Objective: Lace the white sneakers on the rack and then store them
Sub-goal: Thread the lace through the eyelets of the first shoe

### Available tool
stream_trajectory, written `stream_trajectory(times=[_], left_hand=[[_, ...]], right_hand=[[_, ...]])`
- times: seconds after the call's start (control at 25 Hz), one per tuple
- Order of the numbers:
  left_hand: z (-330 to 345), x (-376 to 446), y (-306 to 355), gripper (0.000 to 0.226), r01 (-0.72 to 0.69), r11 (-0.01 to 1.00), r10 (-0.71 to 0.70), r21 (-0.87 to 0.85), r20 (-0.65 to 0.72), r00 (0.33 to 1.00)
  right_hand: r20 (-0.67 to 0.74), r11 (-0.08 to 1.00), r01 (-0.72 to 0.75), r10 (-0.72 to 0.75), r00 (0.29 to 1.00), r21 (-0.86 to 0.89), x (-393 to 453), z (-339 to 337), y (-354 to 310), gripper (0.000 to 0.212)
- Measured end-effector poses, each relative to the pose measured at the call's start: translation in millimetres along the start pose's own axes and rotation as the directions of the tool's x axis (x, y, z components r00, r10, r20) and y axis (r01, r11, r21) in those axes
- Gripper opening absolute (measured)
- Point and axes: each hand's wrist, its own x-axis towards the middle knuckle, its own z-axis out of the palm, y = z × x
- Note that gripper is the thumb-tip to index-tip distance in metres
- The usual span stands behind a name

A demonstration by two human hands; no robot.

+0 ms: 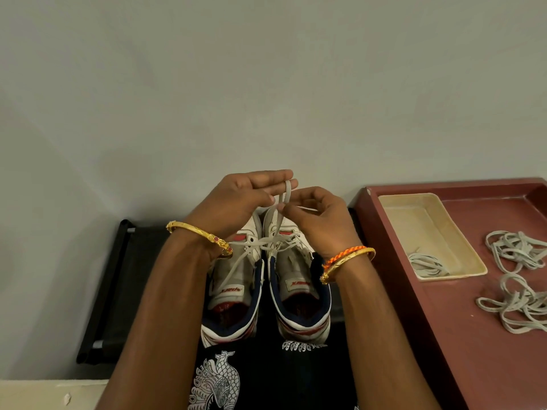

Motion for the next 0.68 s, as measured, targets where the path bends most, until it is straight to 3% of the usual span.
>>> stream_trajectory(times=[0.08,0.16,0.28,0.4,0.6,0.68], left_hand=[[4.7,-2.8,1.0,0.045,-0.057,0.996,0.06,0.069,-0.041,0.997],[7.3,0.4,-6.3,0.035,-0.097,0.97,0.16,0.225,-0.279,0.947],[-0.4,5.9,-23.3,0.019,-0.01,0.917,0.285,0.399,-0.635,0.718],[-19.8,6.4,-44.7,0.018,0.147,0.901,0.232,0.408,-0.74,0.632],[-43.1,-0.2,-73.1,0.021,0.36,0.89,0.06,0.279,-0.855,0.515],[-48.8,-2.6,-78.7,0.024,0.425,0.868,0.001,0.258,-0.856,0.517]], right_hand=[[-0.013,0.998,0.052,-0.052,0.999,0.023,-1.6,-1.0,-6.5,0.007],[0.073,0.983,-0.026,0.013,0.997,0.181,-2.7,-7.7,-13.6,0.015],[0.125,0.97,-0.059,0.03,0.992,0.237,-0.2,-26.9,-14.0,0.012],[0.054,0.984,-0.048,0.039,0.998,0.171,6.8,-47.2,0.0,0.013],[-0.107,0.987,-0.158,0.152,0.982,-0.043,17.3,-60.7,33.5,0.008],[-0.178,0.983,-0.176,0.165,0.97,-0.05,19.7,-61.5,42.9,0.01]])
